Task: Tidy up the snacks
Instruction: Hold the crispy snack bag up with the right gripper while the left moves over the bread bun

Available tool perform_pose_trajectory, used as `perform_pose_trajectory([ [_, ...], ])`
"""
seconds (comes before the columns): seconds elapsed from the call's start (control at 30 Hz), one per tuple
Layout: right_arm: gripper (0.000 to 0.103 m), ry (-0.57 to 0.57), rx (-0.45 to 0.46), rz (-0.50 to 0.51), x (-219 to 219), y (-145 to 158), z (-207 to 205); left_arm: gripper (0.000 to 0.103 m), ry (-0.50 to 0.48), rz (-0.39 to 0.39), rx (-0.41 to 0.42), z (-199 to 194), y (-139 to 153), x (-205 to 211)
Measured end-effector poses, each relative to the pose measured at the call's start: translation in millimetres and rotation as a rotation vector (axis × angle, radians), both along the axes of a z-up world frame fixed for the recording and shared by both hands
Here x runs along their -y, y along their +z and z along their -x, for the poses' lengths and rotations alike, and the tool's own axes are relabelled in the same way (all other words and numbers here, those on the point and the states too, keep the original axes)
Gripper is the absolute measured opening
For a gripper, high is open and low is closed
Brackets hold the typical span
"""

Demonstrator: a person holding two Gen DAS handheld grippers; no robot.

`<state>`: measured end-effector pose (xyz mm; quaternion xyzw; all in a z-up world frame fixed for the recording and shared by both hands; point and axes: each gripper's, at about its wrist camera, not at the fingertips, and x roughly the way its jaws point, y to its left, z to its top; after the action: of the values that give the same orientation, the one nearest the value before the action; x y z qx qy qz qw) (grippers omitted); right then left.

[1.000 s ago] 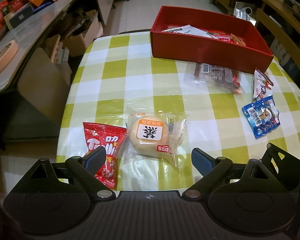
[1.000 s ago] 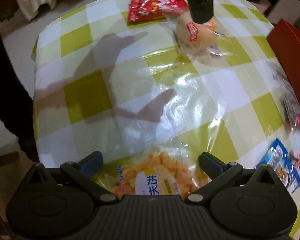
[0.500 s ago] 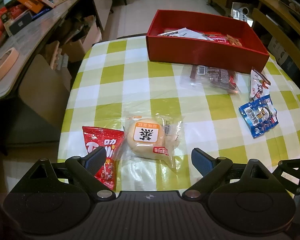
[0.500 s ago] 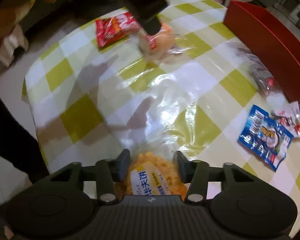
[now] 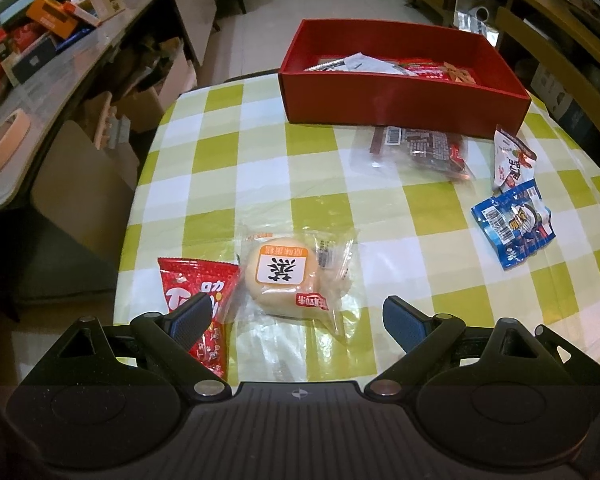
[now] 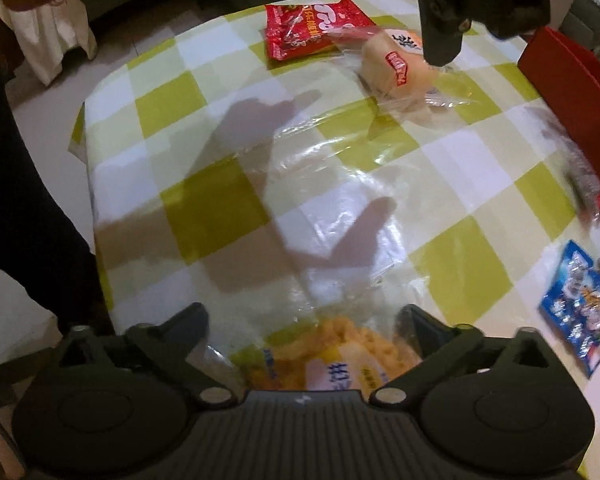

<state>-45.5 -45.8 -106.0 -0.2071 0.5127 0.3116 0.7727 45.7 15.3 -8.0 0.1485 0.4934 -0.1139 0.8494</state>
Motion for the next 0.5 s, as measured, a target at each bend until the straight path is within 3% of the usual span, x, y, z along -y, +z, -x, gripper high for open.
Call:
perform_pose_trajectory([
  [0.13,0.103,-0.037,-0.026,-0.032,4,3,-7,0.095,-0.003,-0.002,0.012,1,2,0],
  [0.2,0.078,-0.087,0.012,0.011,5,8,-8,0.095,-0.004,-0.004,0.016,2,2,0],
  [0.3,0.060,-0.138,0.010,0.010,14,14,-12,0.095,-0.003,-0.006,0.021,2,3,0],
  [0.33,0.046,-0.157,0.015,0.016,16,16,-15,0.095,-0.002,-0.005,0.022,2,3,0],
  [0.5,0.035,-0.213,-0.004,0.004,29,19,-23,0.095,-0.005,-0.002,0.025,3,4,0],
])
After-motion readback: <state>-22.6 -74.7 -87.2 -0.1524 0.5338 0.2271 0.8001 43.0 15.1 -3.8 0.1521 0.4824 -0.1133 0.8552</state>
